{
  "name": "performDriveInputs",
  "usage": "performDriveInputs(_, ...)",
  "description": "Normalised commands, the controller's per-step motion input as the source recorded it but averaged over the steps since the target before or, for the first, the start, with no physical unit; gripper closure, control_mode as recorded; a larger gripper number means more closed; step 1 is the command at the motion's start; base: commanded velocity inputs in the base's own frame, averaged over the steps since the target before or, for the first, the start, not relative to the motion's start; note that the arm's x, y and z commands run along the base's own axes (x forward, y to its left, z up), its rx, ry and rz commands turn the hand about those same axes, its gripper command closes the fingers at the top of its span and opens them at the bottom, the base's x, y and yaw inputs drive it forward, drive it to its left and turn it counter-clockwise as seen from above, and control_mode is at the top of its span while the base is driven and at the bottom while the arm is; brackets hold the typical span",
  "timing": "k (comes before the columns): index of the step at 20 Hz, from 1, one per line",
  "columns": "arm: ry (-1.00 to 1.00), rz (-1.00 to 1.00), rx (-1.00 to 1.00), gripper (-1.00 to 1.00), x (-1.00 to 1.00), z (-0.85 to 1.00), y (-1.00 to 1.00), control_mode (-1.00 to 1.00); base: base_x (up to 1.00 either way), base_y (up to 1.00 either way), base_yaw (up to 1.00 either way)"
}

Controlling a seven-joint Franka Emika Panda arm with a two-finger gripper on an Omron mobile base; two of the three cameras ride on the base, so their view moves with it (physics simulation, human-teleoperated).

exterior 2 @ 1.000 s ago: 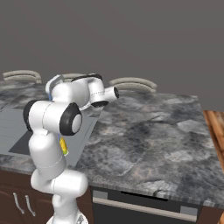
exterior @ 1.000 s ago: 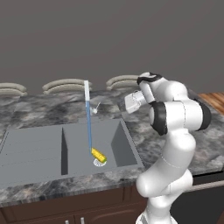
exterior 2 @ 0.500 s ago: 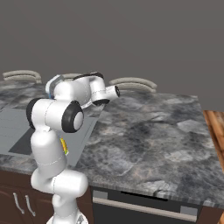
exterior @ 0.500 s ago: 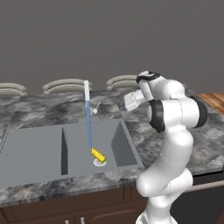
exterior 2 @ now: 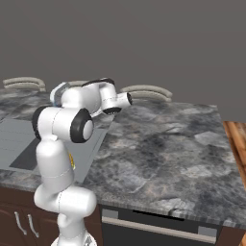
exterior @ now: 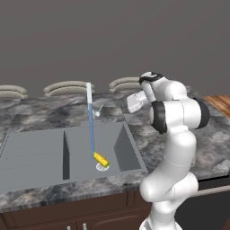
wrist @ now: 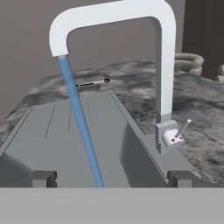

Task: Turn on the sink faucet. Then move the corn from the counter to the sink. Turn off the sink. Move the vegetable from the sink to the pot next to the stove. Finally move the pot to the rear center burner.

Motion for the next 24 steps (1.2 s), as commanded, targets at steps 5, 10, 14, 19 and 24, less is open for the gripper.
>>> performDriveInputs(5, 0.00, -0.09, -0.01, -1.00, 0.24, 0.00, 0.32, -1.00, 0.00, 0.00, 0.00)
performDriveInputs(10, 0.00, 0.01, 0.00, -1.00, 0.08, -0.06, -0.01, -1.00, 0.00, 0.00, 0.00)
performDriveInputs(14, 0.00, 0.02, 0.00, -1.00, 0.34, -0.22, 0.00, -1.00, 0.00, 0.00, 0.00)
performDriveInputs(19, -0.01, 0.01, 0.00, -1.00, 0.29, -0.23, -0.01, -1.00, 0.00, 0.00, 0.00)
performDriveInputs(24, 0.00, 0.00, 0.01, -1.00, 0.44, -0.10, 0.02, -1.00, 0.00, 0.00, 0.00)
